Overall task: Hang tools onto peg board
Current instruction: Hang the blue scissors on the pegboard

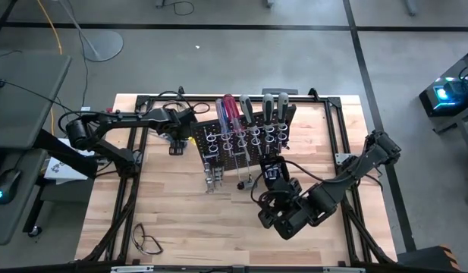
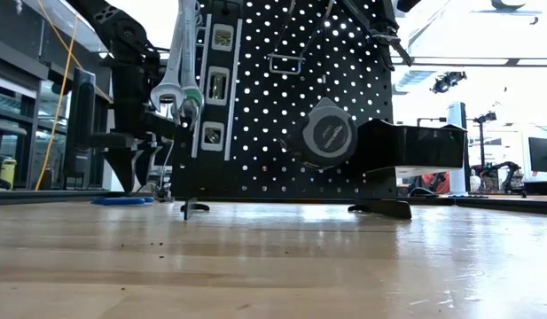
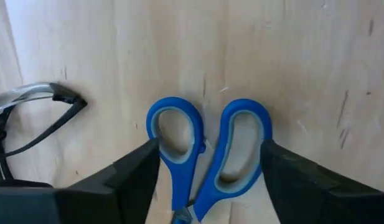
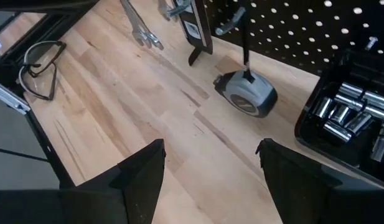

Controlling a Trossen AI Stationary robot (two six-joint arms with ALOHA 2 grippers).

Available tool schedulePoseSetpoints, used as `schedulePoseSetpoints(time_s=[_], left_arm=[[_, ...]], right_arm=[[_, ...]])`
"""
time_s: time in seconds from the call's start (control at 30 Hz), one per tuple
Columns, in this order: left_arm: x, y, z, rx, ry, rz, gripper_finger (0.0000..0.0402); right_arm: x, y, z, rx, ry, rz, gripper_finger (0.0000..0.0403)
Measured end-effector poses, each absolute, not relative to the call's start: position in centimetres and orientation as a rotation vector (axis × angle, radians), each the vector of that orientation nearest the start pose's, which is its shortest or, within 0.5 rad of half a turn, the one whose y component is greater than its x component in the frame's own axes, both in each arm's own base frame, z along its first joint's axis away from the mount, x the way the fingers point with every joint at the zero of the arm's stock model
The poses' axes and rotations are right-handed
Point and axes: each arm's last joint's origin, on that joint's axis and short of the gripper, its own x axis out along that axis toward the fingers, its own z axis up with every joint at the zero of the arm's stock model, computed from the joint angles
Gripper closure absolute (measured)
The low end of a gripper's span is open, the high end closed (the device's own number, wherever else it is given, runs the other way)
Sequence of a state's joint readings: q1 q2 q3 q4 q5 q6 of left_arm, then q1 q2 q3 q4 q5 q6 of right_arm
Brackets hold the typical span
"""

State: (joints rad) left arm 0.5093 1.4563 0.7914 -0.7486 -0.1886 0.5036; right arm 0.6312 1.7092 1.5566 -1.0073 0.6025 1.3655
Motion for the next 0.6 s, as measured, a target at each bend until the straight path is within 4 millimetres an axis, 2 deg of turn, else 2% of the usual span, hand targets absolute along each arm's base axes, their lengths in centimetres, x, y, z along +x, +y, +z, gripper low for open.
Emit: schedulePoseSetpoints(time_s=[0.17, 0.4, 0.6], left_arm=[[20.3, 11.8, 16.3, 0.178, 1.521, 0.119, 0.0132], [19.8, 13.5, 11.9, 0.118, 1.653, 0.002, 0.0139], [19.6, 14.4, 11.8, 0.054, 1.609, -0.007, 0.0154]], right_arm=[[29.1, 18.6, 30.3, 0.59, 0.744, -0.582, 0.0151], [29.8, 17.6, 30.4, 0.72, 0.691, -0.657, 0.0151], [30.3, 17.6, 30.6, 0.827, 0.617, -0.676, 0.0151]])
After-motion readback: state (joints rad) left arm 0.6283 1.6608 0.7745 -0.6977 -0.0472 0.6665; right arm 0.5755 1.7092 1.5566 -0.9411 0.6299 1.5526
